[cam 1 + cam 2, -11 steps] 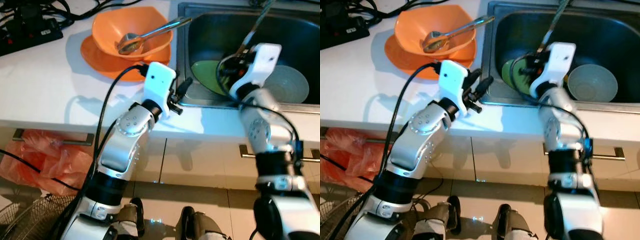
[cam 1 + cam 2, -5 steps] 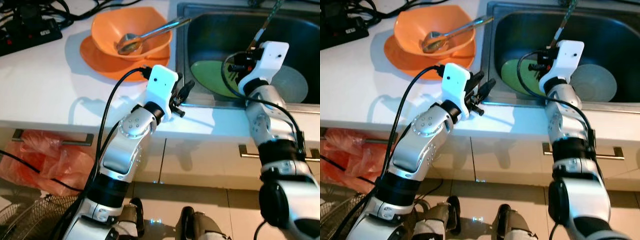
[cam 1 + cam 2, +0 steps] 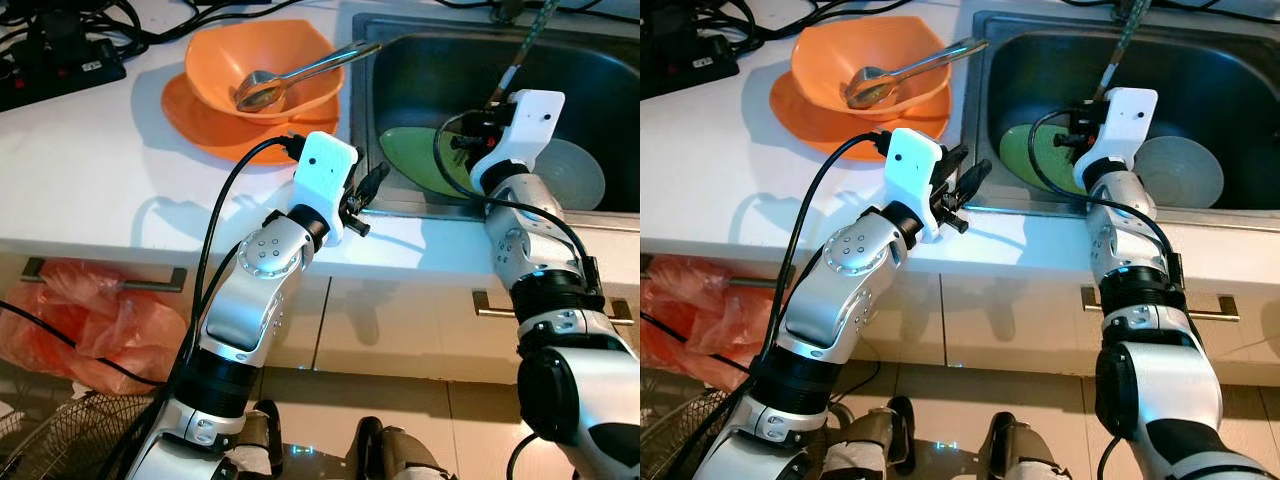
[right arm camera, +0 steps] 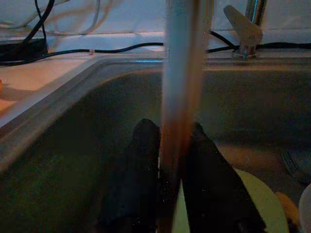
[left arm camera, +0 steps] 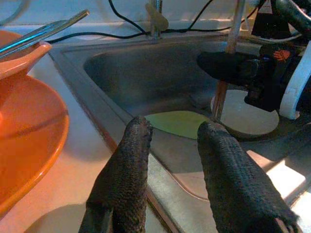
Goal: Kitchen organization
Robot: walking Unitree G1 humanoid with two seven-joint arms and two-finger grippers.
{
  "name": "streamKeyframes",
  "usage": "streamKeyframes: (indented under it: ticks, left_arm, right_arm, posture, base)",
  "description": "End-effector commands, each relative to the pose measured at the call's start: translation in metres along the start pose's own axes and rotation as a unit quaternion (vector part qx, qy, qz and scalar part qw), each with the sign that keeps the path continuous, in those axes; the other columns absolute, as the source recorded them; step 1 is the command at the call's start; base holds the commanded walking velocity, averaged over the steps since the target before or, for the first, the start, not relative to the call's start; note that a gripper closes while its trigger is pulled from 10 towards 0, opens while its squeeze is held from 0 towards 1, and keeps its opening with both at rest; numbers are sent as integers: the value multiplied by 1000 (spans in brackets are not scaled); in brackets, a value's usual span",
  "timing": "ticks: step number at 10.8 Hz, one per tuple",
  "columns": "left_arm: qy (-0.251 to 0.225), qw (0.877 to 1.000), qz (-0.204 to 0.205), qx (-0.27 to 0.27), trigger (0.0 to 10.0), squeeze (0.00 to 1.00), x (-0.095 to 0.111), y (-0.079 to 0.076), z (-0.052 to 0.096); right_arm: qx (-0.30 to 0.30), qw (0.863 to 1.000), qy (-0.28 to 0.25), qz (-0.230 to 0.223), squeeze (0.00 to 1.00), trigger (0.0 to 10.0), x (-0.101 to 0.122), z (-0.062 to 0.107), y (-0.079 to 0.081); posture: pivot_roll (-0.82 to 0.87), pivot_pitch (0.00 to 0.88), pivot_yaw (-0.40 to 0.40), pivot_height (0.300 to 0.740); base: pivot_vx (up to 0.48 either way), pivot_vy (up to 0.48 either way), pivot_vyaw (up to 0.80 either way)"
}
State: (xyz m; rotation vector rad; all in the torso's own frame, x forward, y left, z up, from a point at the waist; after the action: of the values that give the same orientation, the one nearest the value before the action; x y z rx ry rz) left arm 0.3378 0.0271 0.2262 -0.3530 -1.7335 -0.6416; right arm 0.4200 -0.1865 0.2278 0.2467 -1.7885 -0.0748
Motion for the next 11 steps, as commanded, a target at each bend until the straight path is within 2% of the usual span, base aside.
streamKeyframes:
  ticks: [1,4,5,7,9,11]
  left_arm:
    - [1,1000,2,-1,10000,0,0,-3,2]
    - [3,1000,2,1,10000,0,-1,-2,3]
    - [4,1000,3,1,10000,0,-1,-2,3]
    - [3,1000,4,2,10000,0,-1,-2,3]
    - [-2,1000,3,2,10000,0,2,-3,1]
    - [-3,1000,4,-1,10000,0,2,-5,1]
  right_arm:
    - [-6,1000,19,-4,1000,10000,-10,3,-5]
    - [-5,1000,17,-3,1000,10000,-10,2,-4]
    - [-8,1000,10,4,0,10000,-6,1,-4]
    - [-2,1000,-16,1,0,10000,7,-2,-2]
    - [11,997,-73,-6,0,10000,41,-8,5]
    - [24,994,-105,-8,0,10000,62,-10,13]
  posture:
    - [73,223,-34,740]
    - [73,228,-33,740]
    - [73,231,-33,740]
    - [70,231,-31,740]
    - [65,230,-30,740]
    - [58,230,-30,740]
  base:
    - [0,0,0]
    - [0,0,0]
    - [0,0,0]
    - [0,0,0]
    - [0,0,0]
    - [0,0,0]
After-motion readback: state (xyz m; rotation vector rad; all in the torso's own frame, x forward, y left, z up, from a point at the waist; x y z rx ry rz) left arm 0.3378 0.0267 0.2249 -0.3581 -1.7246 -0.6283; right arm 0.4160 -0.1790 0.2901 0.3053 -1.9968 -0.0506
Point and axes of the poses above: a point about 5 cm out from each wrist's last joint towards the gripper, its own z axis pointing back from the gripper into the wrist, its own x axis along the axis of the wrist's last joint, y = z × x, the point moved 2 cm from there along -z, pointing out of the wrist towards the gripper, and after that the axes turned 6 degrees about -z, right-handed, at the moved point
